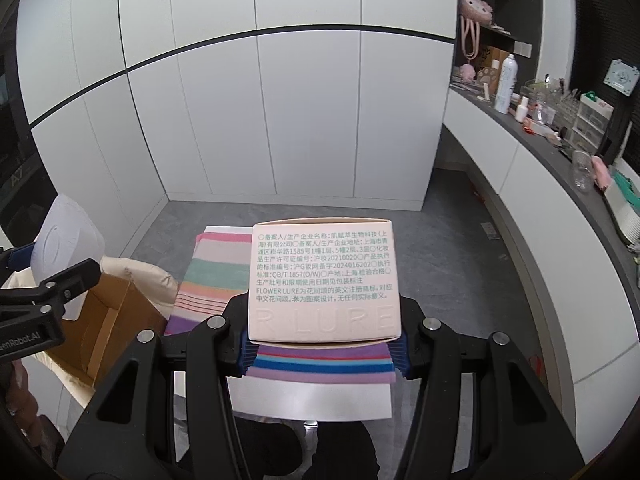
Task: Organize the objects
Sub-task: 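Lift the held cream box and frosted case off the tablecloth and carry them back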
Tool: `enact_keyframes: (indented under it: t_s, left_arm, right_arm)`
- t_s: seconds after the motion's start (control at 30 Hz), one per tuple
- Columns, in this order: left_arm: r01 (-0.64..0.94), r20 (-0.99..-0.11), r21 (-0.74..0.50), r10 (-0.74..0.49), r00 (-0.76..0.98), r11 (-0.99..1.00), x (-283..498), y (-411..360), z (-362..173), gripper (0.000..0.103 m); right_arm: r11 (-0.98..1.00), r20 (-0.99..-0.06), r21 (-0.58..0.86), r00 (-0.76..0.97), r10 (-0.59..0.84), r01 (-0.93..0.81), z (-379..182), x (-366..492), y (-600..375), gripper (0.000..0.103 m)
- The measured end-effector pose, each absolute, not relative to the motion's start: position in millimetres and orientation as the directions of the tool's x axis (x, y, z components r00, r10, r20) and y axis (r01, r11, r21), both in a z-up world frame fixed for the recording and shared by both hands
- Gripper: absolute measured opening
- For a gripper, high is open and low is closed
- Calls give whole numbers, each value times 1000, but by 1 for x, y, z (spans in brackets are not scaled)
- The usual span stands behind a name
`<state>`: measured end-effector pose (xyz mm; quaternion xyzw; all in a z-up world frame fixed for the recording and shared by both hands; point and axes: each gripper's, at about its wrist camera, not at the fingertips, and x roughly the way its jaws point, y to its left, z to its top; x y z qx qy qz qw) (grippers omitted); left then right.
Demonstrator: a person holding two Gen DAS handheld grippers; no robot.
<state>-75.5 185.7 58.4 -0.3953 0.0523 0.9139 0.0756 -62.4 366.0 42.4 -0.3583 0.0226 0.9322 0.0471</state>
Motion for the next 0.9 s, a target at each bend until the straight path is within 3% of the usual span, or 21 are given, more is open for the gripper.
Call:
enact_keyframes:
  t_s: [0.43, 0.9]
  left_arm:
    - [-206, -717, 68, 96, -691, -976, 1, 174, 56, 92]
    - [-213, -769, -3, 138, -624, -977, 27, 146, 11, 92]
  right_arm:
    - [-991, -671, 58, -740, 51, -121, 40, 18, 369, 54]
    - [-983, -724, 84, -688, 54, -166, 7, 78, 376, 54]
